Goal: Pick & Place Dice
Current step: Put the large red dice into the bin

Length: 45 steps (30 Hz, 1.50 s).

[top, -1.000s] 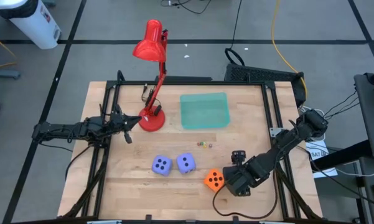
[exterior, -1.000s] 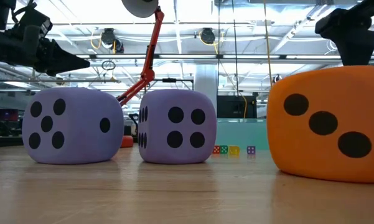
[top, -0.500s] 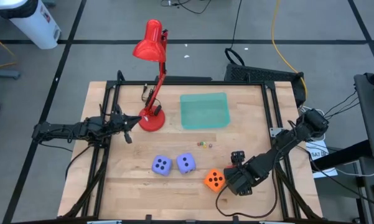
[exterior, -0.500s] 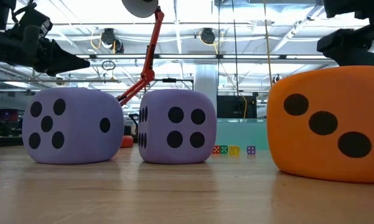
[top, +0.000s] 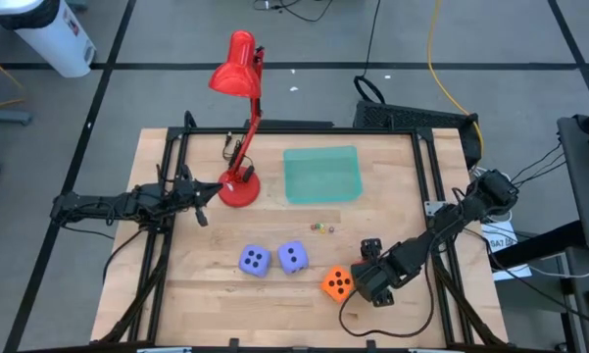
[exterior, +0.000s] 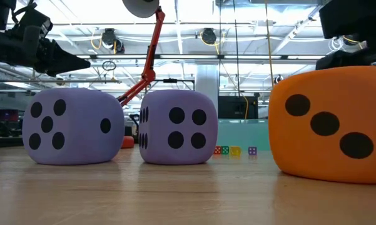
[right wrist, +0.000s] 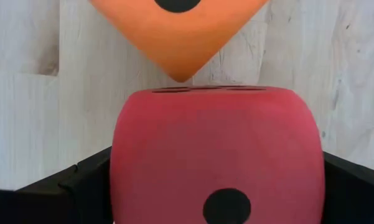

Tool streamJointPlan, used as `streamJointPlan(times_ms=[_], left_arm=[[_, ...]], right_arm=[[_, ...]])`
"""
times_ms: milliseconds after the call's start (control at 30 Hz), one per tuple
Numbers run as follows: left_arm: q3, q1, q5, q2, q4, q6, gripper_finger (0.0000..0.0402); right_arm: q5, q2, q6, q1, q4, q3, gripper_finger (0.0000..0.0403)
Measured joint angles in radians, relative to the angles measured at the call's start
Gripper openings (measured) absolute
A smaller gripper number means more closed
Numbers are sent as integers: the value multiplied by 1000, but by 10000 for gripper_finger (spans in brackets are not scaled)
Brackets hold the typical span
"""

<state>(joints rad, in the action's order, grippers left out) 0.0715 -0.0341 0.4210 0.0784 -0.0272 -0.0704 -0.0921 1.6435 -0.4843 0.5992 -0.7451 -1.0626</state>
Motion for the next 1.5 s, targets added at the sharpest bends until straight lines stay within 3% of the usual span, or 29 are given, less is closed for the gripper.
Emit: streamJointPlan(times_ms=[267,567,867,1133,1233,1500], left_arm=[[0,0,0,0,0,0,31],[0,0,0,0,1,2,31],[0,0,0,0,1,-3,31],[0,0,0,0,1,1,31],[0,0,0,0,1,4,31],[0,0,4,0,1,-17,31]], right_arm=[[-18,-59,-23,-26,5,-2,392],[-48,-257,32,-79,9,-4,392],[-356,-465,153,-230,156,-5,392],[-293,-475,274,-548,239,-6,392],[-194,-436,360,-671,246,-6,392],[-92,-266,607,-845,318,-6,397]])
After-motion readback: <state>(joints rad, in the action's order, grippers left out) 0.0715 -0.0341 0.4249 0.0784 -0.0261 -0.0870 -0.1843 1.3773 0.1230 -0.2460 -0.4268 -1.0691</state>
